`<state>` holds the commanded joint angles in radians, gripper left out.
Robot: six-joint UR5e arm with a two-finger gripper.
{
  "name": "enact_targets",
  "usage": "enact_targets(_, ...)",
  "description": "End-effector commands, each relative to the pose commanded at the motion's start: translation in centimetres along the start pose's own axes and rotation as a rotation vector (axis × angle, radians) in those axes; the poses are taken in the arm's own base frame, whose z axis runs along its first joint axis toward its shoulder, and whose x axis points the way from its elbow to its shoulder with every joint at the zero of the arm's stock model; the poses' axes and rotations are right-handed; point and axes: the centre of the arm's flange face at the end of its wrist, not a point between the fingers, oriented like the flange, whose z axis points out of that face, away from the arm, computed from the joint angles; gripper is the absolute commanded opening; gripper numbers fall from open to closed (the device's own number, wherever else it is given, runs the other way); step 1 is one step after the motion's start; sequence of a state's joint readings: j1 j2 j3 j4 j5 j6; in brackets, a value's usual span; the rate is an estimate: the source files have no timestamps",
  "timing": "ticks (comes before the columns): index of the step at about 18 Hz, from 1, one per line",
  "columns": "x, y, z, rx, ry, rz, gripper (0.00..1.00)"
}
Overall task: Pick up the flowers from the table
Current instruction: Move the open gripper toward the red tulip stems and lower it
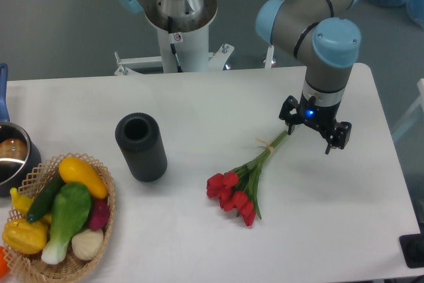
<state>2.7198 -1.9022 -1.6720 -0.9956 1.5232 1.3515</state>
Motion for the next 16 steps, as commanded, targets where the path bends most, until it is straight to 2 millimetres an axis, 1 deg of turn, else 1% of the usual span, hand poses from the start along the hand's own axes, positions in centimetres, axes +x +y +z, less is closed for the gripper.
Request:
enact_targets(3, 0.3, -0.1, 0.2, -0.001, 0.005, -0.002, 1.0)
enact_targets(4, 0.4, -0.5, 0.3, 0.002, 0.006, -0.003, 1.0)
enact_targets(5, 1.0, -1.3, 0.6, 0.003, 0.013, -0.005, 1.0)
enact_targets(6, 1.3, -1.4, 1.1, 0.006, 0.022, -0.023, 1.0)
enact_targets(8, 1.5, -1.5, 1.7, 0.013, 0.028, -0.026, 1.0)
enact_targets(12, 2.9, -1.5, 3.3, 0.014, 0.067, -0.021, 1.0)
enact_targets(15, 3.7, -2.2, 3.5, 0.012, 0.075, -0.014, 1.0)
enact_targets(16, 4.0, -2.8, 3.6, 0.014, 0.078, -0.003, 1.0)
